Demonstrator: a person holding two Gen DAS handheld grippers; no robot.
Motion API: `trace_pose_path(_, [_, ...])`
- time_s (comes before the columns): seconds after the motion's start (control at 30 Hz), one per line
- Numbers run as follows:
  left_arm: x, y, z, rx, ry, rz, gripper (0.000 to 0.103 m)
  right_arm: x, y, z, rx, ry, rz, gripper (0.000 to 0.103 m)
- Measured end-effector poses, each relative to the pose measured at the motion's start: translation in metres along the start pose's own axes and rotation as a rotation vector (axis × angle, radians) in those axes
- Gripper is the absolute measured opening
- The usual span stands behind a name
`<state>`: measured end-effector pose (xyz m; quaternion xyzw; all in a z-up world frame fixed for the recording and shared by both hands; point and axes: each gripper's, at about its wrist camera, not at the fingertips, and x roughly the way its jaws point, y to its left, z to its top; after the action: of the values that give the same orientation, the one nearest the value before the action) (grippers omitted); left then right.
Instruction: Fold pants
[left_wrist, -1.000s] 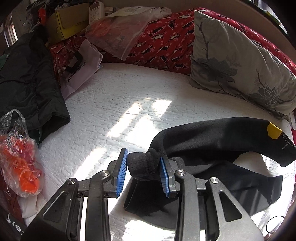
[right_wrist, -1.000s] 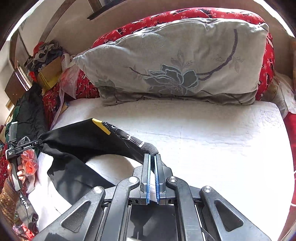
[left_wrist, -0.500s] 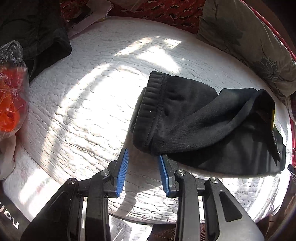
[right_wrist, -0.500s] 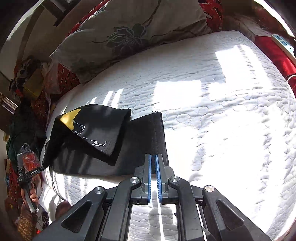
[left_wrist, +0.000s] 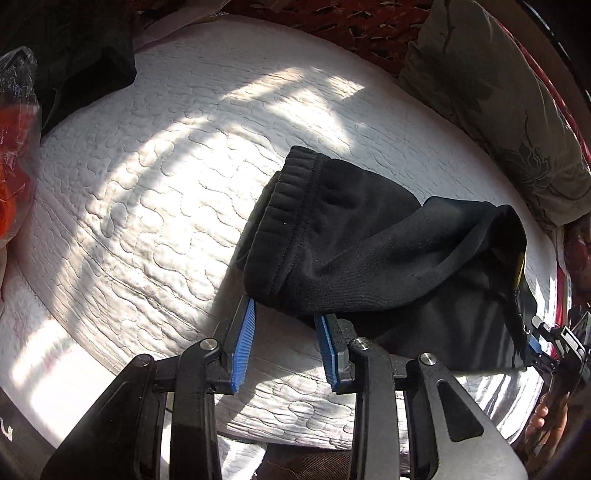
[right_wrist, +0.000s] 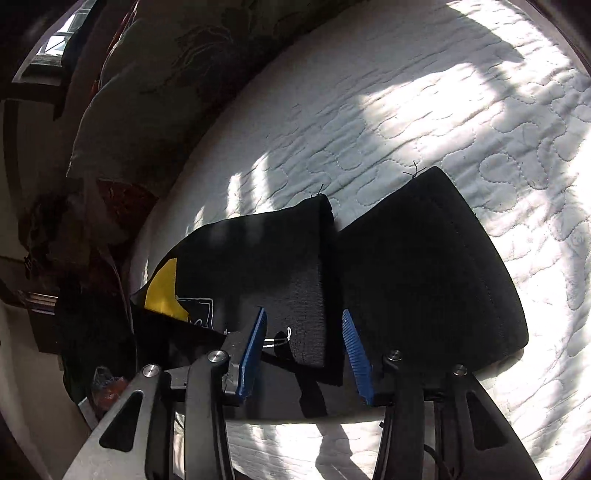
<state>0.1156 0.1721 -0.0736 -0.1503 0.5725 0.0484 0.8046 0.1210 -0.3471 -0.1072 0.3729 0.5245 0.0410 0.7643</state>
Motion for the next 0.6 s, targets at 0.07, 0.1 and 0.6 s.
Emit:
trace_pose_path(0.07, [0.002, 0.002, 0.007, -0.026, 0.003, -0.008, 0.030, 0.003, 0.013, 0.001, -0.047, 0.004, -0.014, 0.019])
trace_pose_path(0.1, [0.002, 0.002, 0.010, -0.036, 0.002, -0.009, 0.030, 0.003, 0.016, 0.003, -0.046, 0.021, -0.004, 0.009])
trace_pose_path(0.6, [0.008, 0.025, 0.002, -0.118, 0.033, -0.083, 0.030, -0.074, -0.056, -0.002, 0.063, -0.043, 0.152, 0.010])
